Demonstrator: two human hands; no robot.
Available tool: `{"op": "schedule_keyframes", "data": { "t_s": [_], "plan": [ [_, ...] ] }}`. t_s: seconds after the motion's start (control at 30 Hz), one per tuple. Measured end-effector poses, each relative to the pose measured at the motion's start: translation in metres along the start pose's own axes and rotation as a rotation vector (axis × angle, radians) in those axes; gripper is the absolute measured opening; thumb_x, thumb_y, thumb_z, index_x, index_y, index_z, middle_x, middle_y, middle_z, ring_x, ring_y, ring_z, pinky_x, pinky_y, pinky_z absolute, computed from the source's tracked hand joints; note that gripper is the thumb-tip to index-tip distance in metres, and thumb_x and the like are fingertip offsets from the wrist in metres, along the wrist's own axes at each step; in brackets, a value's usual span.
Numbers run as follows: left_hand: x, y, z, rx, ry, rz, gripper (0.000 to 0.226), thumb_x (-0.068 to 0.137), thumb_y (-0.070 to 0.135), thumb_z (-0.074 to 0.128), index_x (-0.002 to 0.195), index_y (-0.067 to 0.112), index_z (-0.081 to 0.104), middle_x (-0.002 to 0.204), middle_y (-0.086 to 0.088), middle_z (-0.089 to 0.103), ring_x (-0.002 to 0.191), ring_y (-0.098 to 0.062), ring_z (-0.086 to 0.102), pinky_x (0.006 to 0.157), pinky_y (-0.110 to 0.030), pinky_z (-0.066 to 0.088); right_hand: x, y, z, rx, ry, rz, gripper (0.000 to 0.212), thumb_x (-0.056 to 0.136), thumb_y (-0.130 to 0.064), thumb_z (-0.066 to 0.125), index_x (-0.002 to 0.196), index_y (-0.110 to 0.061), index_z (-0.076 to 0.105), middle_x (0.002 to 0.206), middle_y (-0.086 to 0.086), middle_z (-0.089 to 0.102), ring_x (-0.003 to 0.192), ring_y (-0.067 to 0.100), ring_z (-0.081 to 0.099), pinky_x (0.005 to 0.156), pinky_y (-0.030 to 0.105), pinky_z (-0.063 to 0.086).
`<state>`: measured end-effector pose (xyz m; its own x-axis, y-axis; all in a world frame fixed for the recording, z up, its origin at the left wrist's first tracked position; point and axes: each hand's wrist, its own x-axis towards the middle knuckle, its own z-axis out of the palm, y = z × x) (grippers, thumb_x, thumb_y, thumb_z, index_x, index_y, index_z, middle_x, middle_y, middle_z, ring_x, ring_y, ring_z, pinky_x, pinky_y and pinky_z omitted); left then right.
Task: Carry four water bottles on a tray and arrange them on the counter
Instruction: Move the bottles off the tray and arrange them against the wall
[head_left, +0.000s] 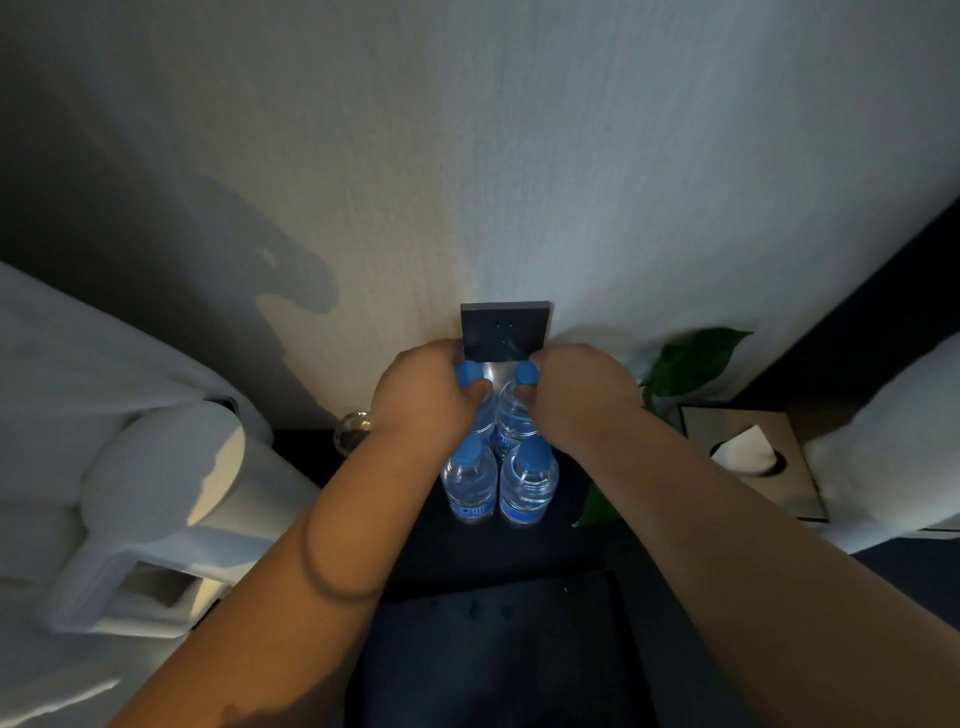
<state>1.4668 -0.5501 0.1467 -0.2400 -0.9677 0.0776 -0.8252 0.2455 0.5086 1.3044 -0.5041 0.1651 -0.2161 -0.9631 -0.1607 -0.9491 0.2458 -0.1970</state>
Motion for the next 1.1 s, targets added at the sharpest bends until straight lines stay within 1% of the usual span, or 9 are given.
{"op": "schedule_keyframes", "data": {
  "t_s": [0.13,0.27,0.37,0.47,0.57,0.7,0.83,0.97,1.1],
  "plan": [
    [0.003,0.004,0.001,0.034,-0.008,-0.013,0.018,0.086,0.040,0.074,0.091,0.024,0.068,0.069,0.013,0.052,0.067,-0.014,0.055,0.052,-0.024,0.032,0.002,0.002,0.000,0.033,0.009,0.005,0.019,0.098,-0.033,0.067,0.112,-0.020,0.069,0.106,0.001,0.069,0.093,0.019,0.065,0.076,0.031,0.053],
    [0.005,0.006,0.002,0.029,-0.050,0.016,0.022,0.088,0.027,0.074,0.103,0.012,0.072,0.091,-0.006,0.070,0.081,-0.024,0.064,0.068,-0.030,0.048,0.005,0.002,0.001,0.011,0.009,0.011,0.020,0.098,-0.035,0.067,0.109,-0.019,0.068,0.105,0.001,0.069,0.093,0.019,0.066,0.076,0.032,0.054],
    [0.006,0.006,0.002,0.045,-0.102,0.066,0.019,0.090,0.021,0.072,0.103,0.007,0.073,0.095,-0.012,0.070,0.085,-0.027,0.065,0.074,-0.036,0.053,0.007,0.003,0.002,-0.044,-0.010,-0.002,0.012,0.097,-0.027,0.068,0.106,-0.020,0.069,0.105,0.002,0.069,0.093,0.019,0.066,0.071,0.030,0.049],
    [0.006,0.002,0.002,0.018,-0.096,0.069,0.018,0.090,0.021,0.072,0.103,0.008,0.072,0.094,-0.010,0.070,0.082,-0.024,0.064,0.073,-0.036,0.054,0.008,0.003,0.002,-0.044,-0.011,0.003,0.012,0.097,-0.026,0.068,0.107,-0.021,0.069,0.106,0.001,0.069,0.090,0.018,0.063,0.070,0.030,0.046],
    [0.000,0.003,0.005,-0.028,0.003,0.042,0.025,0.088,0.024,0.075,0.109,0.012,0.070,0.098,-0.004,0.069,0.083,-0.019,0.061,0.069,-0.030,0.046,0.008,0.002,0.002,-0.039,-0.006,-0.007,0.016,0.097,-0.029,0.068,0.111,-0.021,0.070,0.106,0.001,0.069,0.089,0.018,0.063,0.069,0.030,0.044],
    [-0.002,0.007,0.007,-0.014,0.074,0.004,0.026,0.085,0.034,0.078,0.102,0.016,0.070,0.083,0.001,0.065,0.072,-0.014,0.054,0.062,-0.025,0.037,0.008,0.002,0.001,-0.048,-0.009,-0.028,0.016,0.098,-0.030,0.067,0.111,-0.020,0.069,0.103,0.000,0.067,0.088,0.017,0.060,0.070,0.030,0.044],
    [0.004,0.007,0.003,0.007,0.011,-0.022,0.025,0.088,0.032,0.075,0.106,0.015,0.071,0.090,-0.003,0.070,0.080,-0.021,0.064,0.068,-0.029,0.046,0.009,0.002,0.000,-0.050,-0.022,-0.028,0.011,0.097,-0.027,0.067,0.106,-0.020,0.068,0.092,-0.002,0.057,0.084,0.016,0.055,0.070,0.031,0.044],
    [0.005,0.003,0.001,0.009,-0.030,0.036,0.018,0.088,0.024,0.074,0.105,0.016,0.072,0.090,-0.003,0.070,0.079,-0.020,0.063,0.070,-0.033,0.052,0.008,0.004,0.000,-0.049,-0.007,-0.035,0.008,0.098,-0.027,0.067,0.103,-0.021,0.068,0.101,-0.001,0.066,0.084,0.016,0.056,0.068,0.031,0.043],
    [0.004,-0.002,0.000,0.034,-0.056,0.134,0.011,0.089,0.012,0.070,0.100,0.011,0.071,0.091,-0.004,0.069,0.079,-0.020,0.062,0.067,-0.033,0.051,0.007,0.003,-0.001,-0.053,-0.010,-0.038,0.012,0.097,-0.025,0.068,0.108,-0.021,0.069,0.103,0.000,0.066,0.094,0.019,0.065,0.069,0.031,0.044]
  ]
}}
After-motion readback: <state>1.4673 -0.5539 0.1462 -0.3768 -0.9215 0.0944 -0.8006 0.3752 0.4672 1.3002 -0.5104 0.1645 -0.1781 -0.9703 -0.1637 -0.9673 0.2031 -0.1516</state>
